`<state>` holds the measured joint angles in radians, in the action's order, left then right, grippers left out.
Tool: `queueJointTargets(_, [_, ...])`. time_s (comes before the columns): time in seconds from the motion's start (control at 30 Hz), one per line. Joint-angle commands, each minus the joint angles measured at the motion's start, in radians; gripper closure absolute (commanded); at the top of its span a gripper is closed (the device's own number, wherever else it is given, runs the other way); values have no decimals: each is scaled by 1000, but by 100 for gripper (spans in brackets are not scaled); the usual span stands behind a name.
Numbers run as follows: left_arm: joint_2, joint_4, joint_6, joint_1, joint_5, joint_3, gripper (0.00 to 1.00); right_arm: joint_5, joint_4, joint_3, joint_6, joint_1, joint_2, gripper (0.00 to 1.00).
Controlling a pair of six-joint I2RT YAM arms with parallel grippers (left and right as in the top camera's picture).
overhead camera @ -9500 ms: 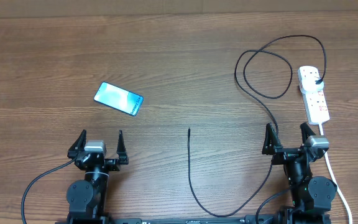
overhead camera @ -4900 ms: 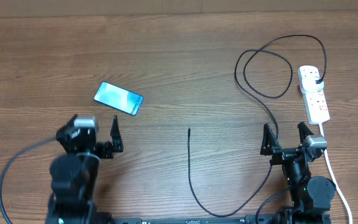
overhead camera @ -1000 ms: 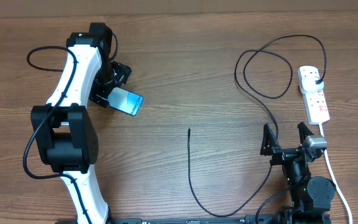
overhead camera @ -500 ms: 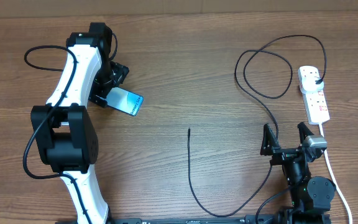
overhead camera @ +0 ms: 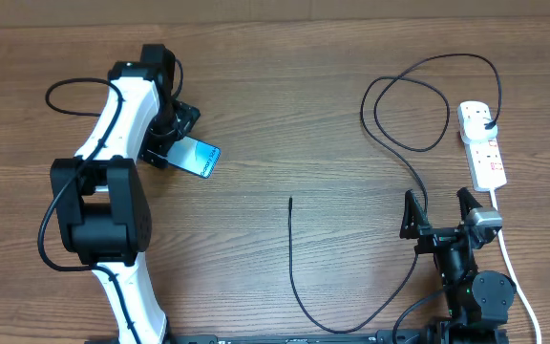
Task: Plug charger to phone and switch on socket
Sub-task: 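Lower the left gripper onto the phone, aligning fingers with its long edges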
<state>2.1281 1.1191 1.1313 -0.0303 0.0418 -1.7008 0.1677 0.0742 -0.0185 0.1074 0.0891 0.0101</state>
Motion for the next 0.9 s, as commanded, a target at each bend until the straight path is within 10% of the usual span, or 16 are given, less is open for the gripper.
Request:
queueJointTargets(0.0, [10, -23, 18, 4, 11, 36, 0, -7, -4, 10, -4, -6, -7, 0])
queueJointTargets(0.87, [10, -128, 74, 4, 1, 117, 0, -7, -4, 10, -4, -6, -7, 0])
